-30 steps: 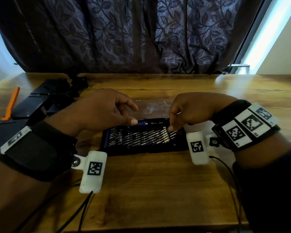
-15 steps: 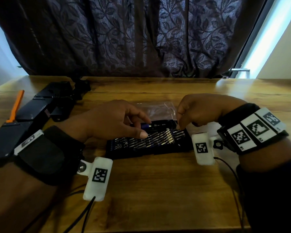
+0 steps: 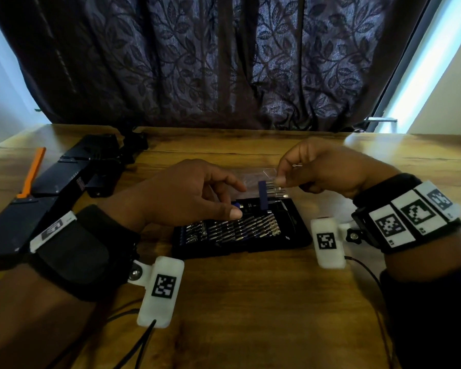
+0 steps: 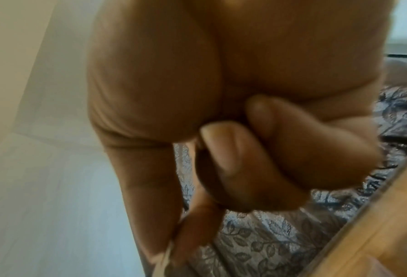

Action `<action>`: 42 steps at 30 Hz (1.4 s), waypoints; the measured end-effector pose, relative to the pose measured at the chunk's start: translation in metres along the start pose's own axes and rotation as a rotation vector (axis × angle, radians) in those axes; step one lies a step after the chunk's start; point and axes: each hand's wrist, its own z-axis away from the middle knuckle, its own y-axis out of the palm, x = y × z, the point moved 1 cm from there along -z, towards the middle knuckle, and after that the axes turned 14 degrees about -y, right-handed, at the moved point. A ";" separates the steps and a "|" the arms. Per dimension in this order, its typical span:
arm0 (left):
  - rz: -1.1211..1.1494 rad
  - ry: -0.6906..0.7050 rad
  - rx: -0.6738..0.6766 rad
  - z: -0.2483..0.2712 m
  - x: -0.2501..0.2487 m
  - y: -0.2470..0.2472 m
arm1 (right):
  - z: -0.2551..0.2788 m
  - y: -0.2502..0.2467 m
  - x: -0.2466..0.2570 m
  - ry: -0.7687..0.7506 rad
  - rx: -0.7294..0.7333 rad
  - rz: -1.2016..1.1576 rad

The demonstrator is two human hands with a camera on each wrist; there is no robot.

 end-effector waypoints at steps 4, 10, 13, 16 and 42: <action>0.037 0.047 -0.015 -0.001 -0.002 0.003 | -0.004 0.013 0.006 -0.098 -0.033 -0.061; 0.191 0.049 -0.030 -0.003 -0.002 0.004 | -0.009 0.028 0.014 -0.186 -0.124 0.056; 0.325 0.050 0.005 -0.003 -0.003 0.004 | -0.010 0.033 0.018 -0.188 -0.190 0.055; 0.444 0.046 -0.009 -0.002 -0.005 0.003 | -0.010 0.036 0.019 -0.200 -0.249 -0.007; 0.637 -0.099 -0.131 -0.001 -0.010 -0.001 | -0.018 0.036 0.001 -0.078 -0.257 0.159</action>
